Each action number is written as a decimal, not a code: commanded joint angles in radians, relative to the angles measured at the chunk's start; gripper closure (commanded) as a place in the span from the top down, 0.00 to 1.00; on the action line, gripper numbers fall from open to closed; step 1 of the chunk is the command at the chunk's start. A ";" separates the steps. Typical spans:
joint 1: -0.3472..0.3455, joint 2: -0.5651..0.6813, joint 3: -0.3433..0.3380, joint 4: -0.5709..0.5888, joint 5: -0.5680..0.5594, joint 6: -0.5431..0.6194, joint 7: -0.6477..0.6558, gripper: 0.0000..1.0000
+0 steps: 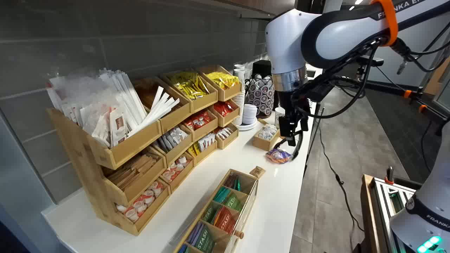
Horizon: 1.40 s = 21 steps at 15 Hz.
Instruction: Open the cabinet
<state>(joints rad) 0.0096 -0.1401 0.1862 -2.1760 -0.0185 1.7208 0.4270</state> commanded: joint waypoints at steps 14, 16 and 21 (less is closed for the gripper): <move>0.020 -0.060 -0.029 -0.022 -0.033 0.012 0.040 1.00; 0.009 -0.134 -0.038 -0.042 -0.059 0.024 0.095 1.00; -0.025 -0.300 -0.043 -0.055 -0.127 0.048 0.205 1.00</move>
<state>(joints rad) -0.0006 -0.3230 0.1427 -2.1792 -0.1098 1.7235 0.5674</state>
